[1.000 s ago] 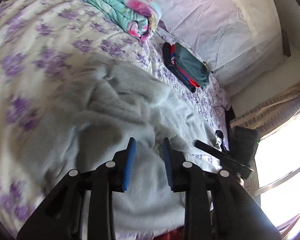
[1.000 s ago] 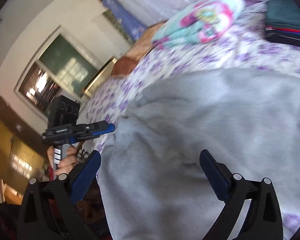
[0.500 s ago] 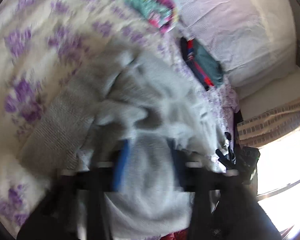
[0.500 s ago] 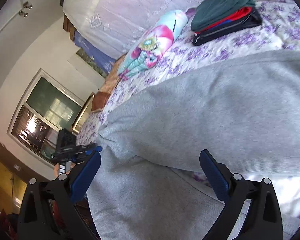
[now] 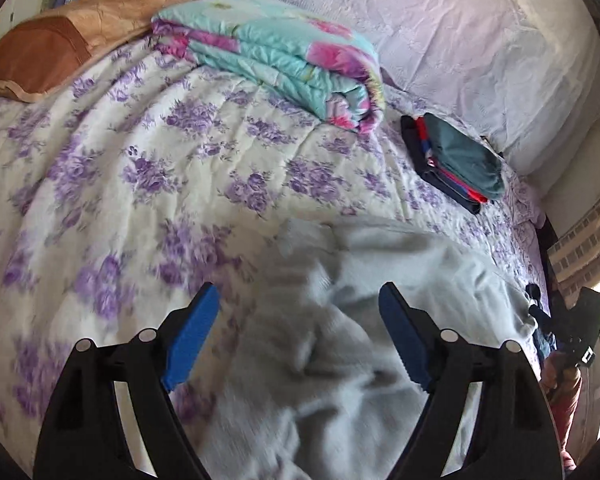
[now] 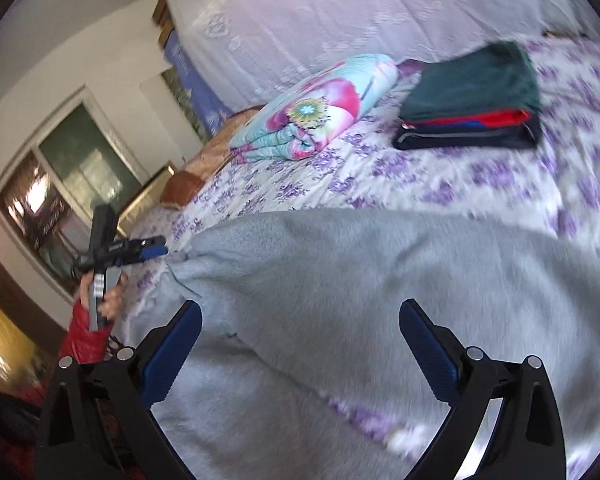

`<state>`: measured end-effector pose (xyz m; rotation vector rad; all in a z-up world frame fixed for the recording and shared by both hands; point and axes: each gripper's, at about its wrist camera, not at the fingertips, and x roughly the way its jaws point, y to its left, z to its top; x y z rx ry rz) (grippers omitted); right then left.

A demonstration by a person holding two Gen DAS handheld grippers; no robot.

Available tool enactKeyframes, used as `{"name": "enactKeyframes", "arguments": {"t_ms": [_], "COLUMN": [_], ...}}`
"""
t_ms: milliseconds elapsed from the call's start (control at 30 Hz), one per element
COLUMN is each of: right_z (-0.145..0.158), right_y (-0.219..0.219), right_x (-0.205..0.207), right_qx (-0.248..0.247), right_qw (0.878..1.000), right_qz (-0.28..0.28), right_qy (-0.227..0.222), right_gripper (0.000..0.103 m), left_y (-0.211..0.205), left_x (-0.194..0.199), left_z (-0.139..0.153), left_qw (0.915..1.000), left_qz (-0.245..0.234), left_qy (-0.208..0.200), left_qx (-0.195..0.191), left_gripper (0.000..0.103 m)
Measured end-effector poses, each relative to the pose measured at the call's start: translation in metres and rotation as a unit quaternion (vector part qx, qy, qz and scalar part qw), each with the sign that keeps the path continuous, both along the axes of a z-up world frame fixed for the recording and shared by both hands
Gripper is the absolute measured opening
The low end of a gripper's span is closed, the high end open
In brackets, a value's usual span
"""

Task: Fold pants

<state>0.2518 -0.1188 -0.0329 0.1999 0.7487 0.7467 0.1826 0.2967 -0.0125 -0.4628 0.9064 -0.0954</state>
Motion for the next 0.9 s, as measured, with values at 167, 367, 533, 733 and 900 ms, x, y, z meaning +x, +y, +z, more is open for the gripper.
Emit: {"name": "enactKeyframes", "arguments": {"t_ms": [167,367,533,733,900], "right_z": [-0.001,-0.005,-0.011,-0.015,-0.026], "right_y": [0.02,0.038,0.052,0.075,0.086], "right_x": [0.032,0.073,0.1,0.116,0.135], "right_qx": [-0.023,-0.055,-0.085,-0.165,-0.194], "right_qw": [1.0,0.998,0.995,0.977,0.964], "right_qz": [0.02,0.037,0.061,0.124,0.176], "right_qy": [0.008,0.011,-0.006,-0.061,-0.037], "right_gripper": [0.1,0.1,0.1,0.092,0.07], "left_y": [0.011,0.017,0.016,0.014,0.016], "left_x": [0.026,0.049,0.061,0.066,0.066], "left_z": [-0.019,-0.041,-0.052,-0.058,-0.06], "left_qw": [0.9986,0.995,0.9907,0.9874,0.9886], "left_qz": [-0.021,-0.04,-0.066,-0.09,-0.089], "left_qy": [0.011,0.026,0.02,0.007,0.005], "left_qx": [-0.048,-0.088,-0.118,-0.13,-0.121], "left_gripper": [0.08,0.079,0.07,0.048,0.035]}}
